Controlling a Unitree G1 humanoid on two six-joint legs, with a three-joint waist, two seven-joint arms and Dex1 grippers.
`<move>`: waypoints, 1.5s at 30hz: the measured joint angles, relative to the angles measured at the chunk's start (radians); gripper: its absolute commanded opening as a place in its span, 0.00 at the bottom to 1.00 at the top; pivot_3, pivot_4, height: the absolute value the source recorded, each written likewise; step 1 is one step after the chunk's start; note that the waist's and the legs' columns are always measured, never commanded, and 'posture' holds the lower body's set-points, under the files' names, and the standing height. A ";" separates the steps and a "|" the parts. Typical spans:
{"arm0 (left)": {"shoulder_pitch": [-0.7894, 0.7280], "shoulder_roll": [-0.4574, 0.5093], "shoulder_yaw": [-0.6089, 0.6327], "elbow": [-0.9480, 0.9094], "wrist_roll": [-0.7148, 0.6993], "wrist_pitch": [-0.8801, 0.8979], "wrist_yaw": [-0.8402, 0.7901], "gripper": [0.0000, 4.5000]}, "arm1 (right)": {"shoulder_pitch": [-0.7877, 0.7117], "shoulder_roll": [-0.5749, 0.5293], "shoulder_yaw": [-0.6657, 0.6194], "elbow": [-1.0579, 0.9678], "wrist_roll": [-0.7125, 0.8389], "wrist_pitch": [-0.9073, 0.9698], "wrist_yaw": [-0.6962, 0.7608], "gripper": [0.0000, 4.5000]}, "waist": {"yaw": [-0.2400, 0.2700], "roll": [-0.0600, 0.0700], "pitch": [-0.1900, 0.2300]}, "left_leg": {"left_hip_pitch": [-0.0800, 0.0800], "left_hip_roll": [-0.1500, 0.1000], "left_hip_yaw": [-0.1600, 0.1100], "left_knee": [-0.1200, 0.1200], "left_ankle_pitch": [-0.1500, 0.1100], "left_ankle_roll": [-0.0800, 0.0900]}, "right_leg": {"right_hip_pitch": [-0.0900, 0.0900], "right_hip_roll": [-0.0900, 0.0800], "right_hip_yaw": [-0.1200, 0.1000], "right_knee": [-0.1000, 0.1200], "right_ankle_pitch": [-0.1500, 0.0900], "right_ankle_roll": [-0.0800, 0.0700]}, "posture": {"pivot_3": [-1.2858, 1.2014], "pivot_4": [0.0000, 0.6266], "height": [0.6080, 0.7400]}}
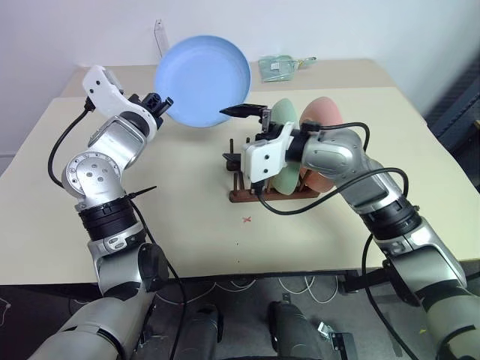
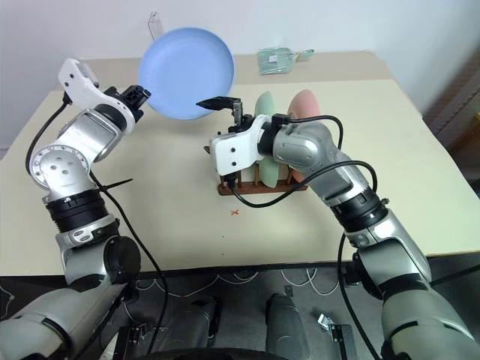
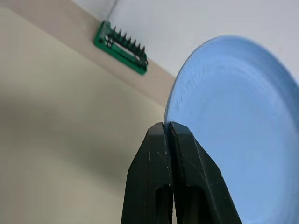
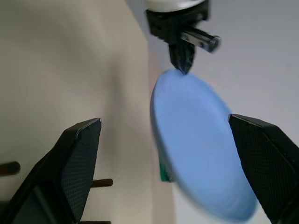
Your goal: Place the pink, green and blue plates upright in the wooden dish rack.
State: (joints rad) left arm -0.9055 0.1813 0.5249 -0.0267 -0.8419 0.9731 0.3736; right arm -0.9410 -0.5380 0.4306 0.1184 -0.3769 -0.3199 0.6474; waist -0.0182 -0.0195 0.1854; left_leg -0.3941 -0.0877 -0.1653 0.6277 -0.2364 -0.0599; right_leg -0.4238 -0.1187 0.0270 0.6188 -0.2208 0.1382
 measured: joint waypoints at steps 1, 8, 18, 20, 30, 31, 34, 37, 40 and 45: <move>-0.001 -0.010 -0.003 -0.016 -0.006 0.010 0.003 0.00 | -0.018 0.006 0.003 0.030 -0.031 -0.019 -0.018 0.98 | 0.000 0.000 0.000 | 0.000 0.000 0.000 0.000 0.000 0.000 | 0.000 0.000 0.000 0.000 0.000 0.000 | 0.52 0.24 1.00; -0.011 -0.046 -0.040 -0.087 -0.045 0.056 0.028 0.00 | -0.089 0.023 0.032 0.173 -0.184 -0.102 -0.102 0.93 | 0.001 0.000 0.000 | 0.000 0.000 0.000 0.000 0.000 0.000 | 0.000 0.000 0.000 0.000 0.000 0.000 | 0.52 0.24 1.00; -0.011 -0.046 -0.038 -0.100 -0.071 0.067 0.047 0.00 | -0.104 0.037 0.037 0.241 -0.305 -0.098 -0.162 0.01 | 0.000 0.000 0.000 | 0.000 0.000 0.000 0.000 0.000 0.000 | 0.000 0.000 0.000 0.000 0.000 0.000 | 0.52 0.24 1.00; -0.011 -0.046 -0.038 -0.103 -0.076 0.066 0.047 0.00 | -0.104 0.039 0.036 0.240 -0.306 -0.100 -0.160 0.01 | 0.000 0.000 0.000 | 0.000 0.000 0.000 0.000 0.000 0.000 | 0.000 0.000 0.000 0.000 0.000 0.000 | 0.52 0.24 1.00; -0.019 -0.014 0.028 -0.076 -0.088 -0.087 0.039 0.63 | -0.104 0.066 0.025 0.216 -0.283 -0.111 -0.173 0.00 | -0.007 0.000 0.000 | 0.000 0.000 0.000 -0.001 0.001 -0.001 | -0.001 0.001 0.001 0.000 0.000 0.000 | 0.52 0.24 1.00; -0.027 0.014 0.052 -0.061 -0.078 -0.119 0.039 0.63 | -0.104 0.073 0.020 0.208 -0.268 -0.111 -0.175 0.00 | -0.010 0.000 0.000 | 0.000 0.000 0.000 -0.001 0.001 -0.001 | -0.001 0.001 0.001 0.000 0.000 0.000 | 0.52 0.24 1.00; -0.031 0.109 0.097 -0.021 -0.048 -0.187 0.019 0.63 | -0.103 0.101 -0.015 0.181 -0.199 -0.098 -0.166 0.00 | -0.014 0.000 0.000 | 0.000 0.000 0.000 -0.001 0.001 -0.001 | 0.000 0.001 0.001 0.000 0.000 0.000 | 0.52 0.24 1.00; 0.026 0.208 0.094 0.017 0.007 -0.225 -0.048 0.63 | -0.095 0.188 -0.097 0.101 -0.015 0.005 -0.121 0.00 | -0.022 0.000 0.000 | 0.000 0.000 -0.001 -0.002 0.001 -0.001 | 0.000 0.001 0.001 0.000 0.000 0.000 | 0.52 0.24 1.00; 0.097 0.237 0.070 0.033 0.046 -0.243 -0.129 0.63 | -0.088 0.254 -0.188 -0.023 0.192 0.159 -0.064 0.00 | -0.017 0.000 0.000 | 0.000 0.000 -0.002 -0.001 0.001 -0.001 | 0.001 0.001 0.000 0.000 0.000 0.000 | 0.52 0.24 1.00; 0.290 0.329 -0.095 0.015 0.167 -0.321 -0.370 0.63 | -0.021 0.348 -0.382 -0.315 0.731 0.708 -0.047 0.00 | -0.021 0.000 -0.001 | 0.001 0.000 -0.003 -0.002 -0.001 0.003 | 0.000 0.001 0.000 0.000 0.000 -0.001 | 0.52 0.24 1.00</move>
State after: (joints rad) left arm -0.6155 0.5099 0.4295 -0.0122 -0.6749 0.6520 0.0033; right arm -0.9619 -0.1896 0.0482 -0.1970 0.3544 0.3878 0.5999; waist -0.0390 -0.0192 0.1849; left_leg -0.3935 -0.0875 -0.1680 0.6255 -0.2378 -0.0574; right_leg -0.4236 -0.1181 0.0273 0.6192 -0.2207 0.1373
